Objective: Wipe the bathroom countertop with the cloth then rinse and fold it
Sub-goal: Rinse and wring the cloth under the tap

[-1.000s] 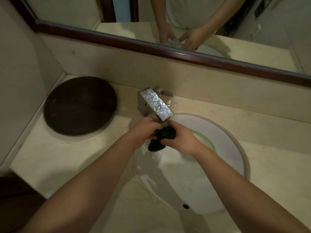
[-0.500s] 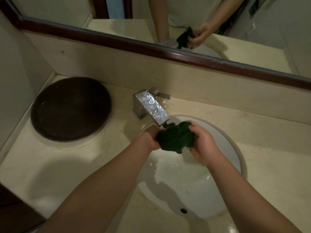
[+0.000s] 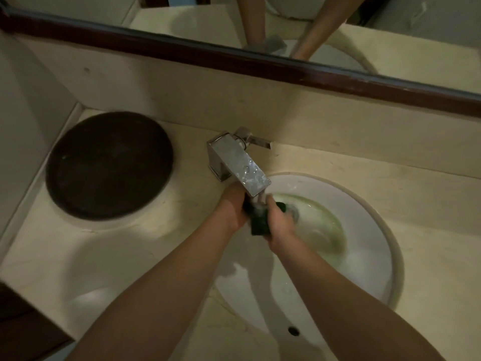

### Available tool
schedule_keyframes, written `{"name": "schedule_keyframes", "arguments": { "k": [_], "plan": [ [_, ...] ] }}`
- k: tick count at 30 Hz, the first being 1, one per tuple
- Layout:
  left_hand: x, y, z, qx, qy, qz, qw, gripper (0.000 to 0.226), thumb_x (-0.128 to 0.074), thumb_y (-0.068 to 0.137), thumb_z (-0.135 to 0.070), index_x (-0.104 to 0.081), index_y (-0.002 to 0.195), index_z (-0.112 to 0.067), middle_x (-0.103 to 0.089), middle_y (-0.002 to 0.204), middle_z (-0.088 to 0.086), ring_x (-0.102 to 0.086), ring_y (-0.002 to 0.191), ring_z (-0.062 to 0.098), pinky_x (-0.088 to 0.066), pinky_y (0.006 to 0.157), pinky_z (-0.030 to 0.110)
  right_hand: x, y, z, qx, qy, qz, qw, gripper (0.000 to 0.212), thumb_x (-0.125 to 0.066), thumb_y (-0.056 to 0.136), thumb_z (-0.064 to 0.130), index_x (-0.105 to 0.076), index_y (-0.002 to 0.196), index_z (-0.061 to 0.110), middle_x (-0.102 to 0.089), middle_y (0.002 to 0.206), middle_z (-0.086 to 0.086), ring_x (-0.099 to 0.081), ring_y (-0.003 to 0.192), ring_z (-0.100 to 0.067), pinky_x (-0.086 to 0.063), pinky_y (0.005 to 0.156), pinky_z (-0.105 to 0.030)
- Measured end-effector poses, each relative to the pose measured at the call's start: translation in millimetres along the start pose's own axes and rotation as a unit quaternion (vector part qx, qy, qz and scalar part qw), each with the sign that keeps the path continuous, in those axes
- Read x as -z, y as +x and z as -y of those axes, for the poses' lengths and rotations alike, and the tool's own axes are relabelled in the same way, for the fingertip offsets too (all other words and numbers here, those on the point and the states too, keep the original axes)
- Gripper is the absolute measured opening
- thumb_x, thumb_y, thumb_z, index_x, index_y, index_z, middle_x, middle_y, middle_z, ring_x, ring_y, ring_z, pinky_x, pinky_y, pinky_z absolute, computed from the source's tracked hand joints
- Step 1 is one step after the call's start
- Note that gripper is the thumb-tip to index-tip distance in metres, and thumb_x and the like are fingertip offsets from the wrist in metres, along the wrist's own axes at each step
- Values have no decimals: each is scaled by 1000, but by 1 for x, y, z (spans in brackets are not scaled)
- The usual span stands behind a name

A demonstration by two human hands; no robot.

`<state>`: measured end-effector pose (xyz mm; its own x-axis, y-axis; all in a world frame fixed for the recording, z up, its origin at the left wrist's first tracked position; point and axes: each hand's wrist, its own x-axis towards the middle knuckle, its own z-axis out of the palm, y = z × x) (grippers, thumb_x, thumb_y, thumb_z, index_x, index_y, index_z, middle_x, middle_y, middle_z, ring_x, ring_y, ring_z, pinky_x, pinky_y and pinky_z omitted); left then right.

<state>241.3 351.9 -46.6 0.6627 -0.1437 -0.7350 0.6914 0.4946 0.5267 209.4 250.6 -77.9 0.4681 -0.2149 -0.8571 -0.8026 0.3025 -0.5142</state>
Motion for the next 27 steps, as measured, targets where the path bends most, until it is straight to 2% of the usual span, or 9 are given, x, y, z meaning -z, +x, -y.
{"name": "schedule_keyframes", "arguments": {
  "k": [3,6,11,15,17,19,22,25,27],
  "plan": [
    [7,4,-2,-57,27,-16,998,17,-53,96,-17,-65,85,-21,-72,71,-7,-63,66,13,-50,65,28,9,12,2,-20,77,10,997,43,-65,85,35,-59,118,8,-70,107,-16,-69,84,-31,-58,63,-37],
    [13,3,-3,-80,34,-57,995,18,-56,94,-14,-67,109,-14,-74,96,3,-69,79,18,-53,67,31,31,27,10,-7,143,13,990,41,-60,88,31,-59,123,10,-69,110,-14,-68,93,-30,-55,61,-31],
    [18,0,-7,-142,23,-70,987,27,-52,95,-12,-59,122,-11,-69,114,9,-65,103,25,-52,91,36,65,22,22,160,-41,-80,983,24,-53,94,31,-63,110,16,-66,105,-10,-64,98,-28,-57,78,-38],
    [-1,-12,5,-143,147,11,979,24,-55,76,-40,-62,87,-20,-69,84,-2,-64,87,22,-49,83,36,46,-13,29,380,-259,60,886,16,-61,91,24,-60,106,21,-66,100,2,-63,96,-18,-52,90,-41],
    [-7,-20,14,-145,150,57,976,14,-51,82,-32,-59,81,-20,-69,71,-11,-64,73,9,-48,71,29,31,-22,32,411,-379,104,823,35,-66,82,38,-55,113,26,-66,103,3,-63,92,-16,-51,81,-33],
    [-7,-24,14,-154,132,87,975,20,-45,96,-10,-56,81,-18,-67,64,-15,-62,66,1,-47,65,21,22,-26,36,423,-418,65,801,37,-68,78,46,-55,107,27,-66,99,2,-62,88,-17,-50,76,-34],
    [3,-20,7,-138,118,87,979,42,-33,101,-6,-62,77,-24,-66,68,-13,-62,69,3,-48,63,21,19,-20,42,396,-348,67,847,20,-67,85,32,-61,96,18,-67,90,-6,-63,86,-24,-52,81,-41],
    [12,-18,15,-136,131,34,981,26,-45,96,-35,-70,89,-32,-72,87,-14,-66,87,10,-45,82,36,20,-22,42,229,-74,161,957,18,-64,83,31,-62,90,14,-62,93,-20,-60,89,-34,-48,85,-42],
    [14,-25,23,-132,122,2,984,25,-49,95,-35,-73,98,-28,-76,96,-6,-69,93,14,-50,82,33,24,-26,42,107,51,191,974,20,-57,90,31,-62,91,12,-64,94,-20,-63,91,-33,-50,84,-43]
  ]
}}
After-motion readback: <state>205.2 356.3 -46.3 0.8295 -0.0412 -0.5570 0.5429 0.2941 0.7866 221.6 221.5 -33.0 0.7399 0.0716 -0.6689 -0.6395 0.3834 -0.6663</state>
